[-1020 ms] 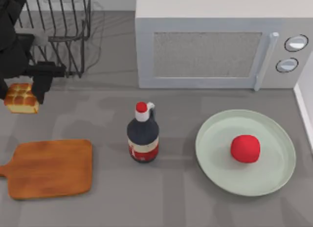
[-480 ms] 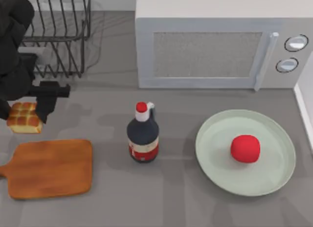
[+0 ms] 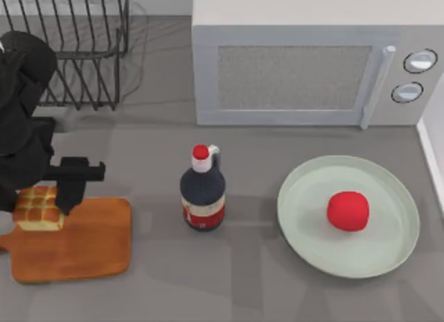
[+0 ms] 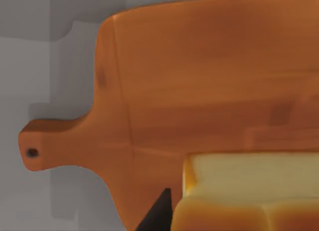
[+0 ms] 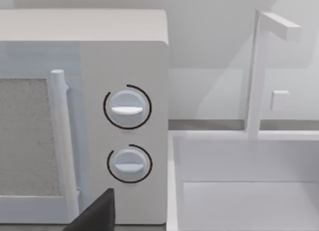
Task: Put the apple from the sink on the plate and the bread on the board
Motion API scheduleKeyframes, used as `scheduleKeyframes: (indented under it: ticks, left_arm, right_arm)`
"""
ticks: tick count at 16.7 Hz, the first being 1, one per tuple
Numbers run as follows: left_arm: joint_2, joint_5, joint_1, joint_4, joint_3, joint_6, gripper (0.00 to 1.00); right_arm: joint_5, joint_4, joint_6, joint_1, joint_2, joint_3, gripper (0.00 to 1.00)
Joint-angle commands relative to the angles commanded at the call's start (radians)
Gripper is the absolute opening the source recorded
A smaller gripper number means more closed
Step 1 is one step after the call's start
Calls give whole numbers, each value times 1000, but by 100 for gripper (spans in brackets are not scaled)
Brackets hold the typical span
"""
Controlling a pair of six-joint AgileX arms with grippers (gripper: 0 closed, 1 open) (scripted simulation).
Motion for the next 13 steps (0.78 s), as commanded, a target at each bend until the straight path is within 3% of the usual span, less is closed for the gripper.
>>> scheduleKeyframes:
  ticks: [13]
  left_arm:
    - [31,0,5,91,-55,4,0]
  right_arm:
    - [0,0,0,0,0,0,100]
